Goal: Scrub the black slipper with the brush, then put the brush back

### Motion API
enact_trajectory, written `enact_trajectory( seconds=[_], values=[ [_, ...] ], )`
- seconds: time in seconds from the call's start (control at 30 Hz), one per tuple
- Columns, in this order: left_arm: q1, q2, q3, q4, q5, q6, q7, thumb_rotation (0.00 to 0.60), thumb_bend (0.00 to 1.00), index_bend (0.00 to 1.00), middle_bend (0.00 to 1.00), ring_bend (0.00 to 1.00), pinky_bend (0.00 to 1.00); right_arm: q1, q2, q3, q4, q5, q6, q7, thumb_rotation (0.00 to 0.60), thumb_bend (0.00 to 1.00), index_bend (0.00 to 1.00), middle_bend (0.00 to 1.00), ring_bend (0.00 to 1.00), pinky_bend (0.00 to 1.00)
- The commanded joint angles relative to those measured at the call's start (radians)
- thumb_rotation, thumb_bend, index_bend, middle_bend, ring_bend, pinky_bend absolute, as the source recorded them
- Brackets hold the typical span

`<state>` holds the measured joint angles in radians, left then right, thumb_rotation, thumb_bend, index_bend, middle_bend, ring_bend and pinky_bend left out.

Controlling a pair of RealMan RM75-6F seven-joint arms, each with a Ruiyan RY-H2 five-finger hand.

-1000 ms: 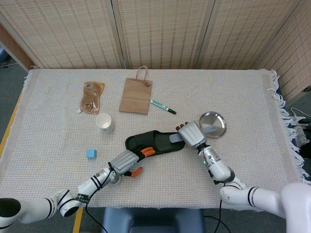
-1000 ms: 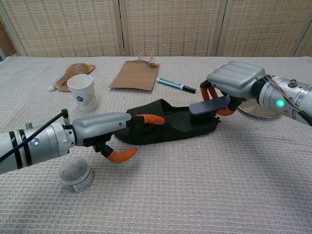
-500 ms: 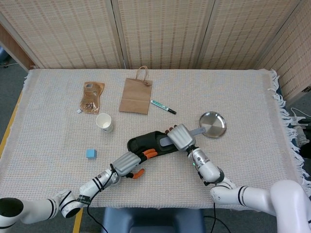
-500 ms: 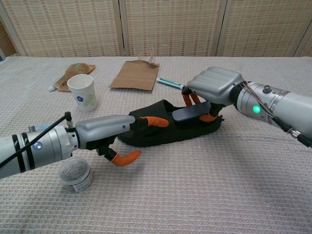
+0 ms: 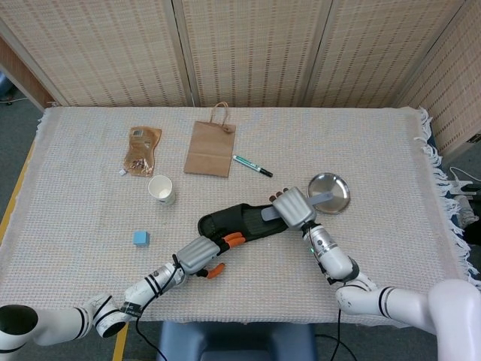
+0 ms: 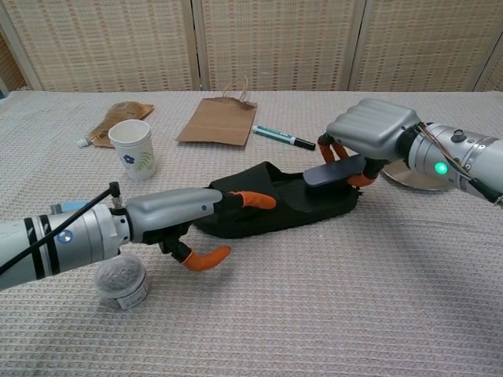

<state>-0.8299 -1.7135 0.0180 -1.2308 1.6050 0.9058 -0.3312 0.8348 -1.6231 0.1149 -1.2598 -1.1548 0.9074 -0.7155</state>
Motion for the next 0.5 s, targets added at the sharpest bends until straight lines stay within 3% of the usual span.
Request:
enact_trajectory(
  seconds=[0.03,0.5],
  values=[
    [-0.001,0.000,-0.001,0.001,-0.001,0.002,-0.002,0.600,0.58,0.00,0.00,0.00,0.04,0.008,-0.015,-0.004,-0.008,-0.004,-0.009,-0.006,0.600,0.55,0.91,0.74,0.64,0.89],
    [-0.006,-0.002,-0.001,0.001,-0.004,0.009,0.003,0.600,0.58,0.00,0.00,0.00,0.04,0.020,-0.047,-0.013,0.001,-0.014,-0.012,-0.006,0.600,0.55,0.91,0.74,0.64,0.89]
  ],
)
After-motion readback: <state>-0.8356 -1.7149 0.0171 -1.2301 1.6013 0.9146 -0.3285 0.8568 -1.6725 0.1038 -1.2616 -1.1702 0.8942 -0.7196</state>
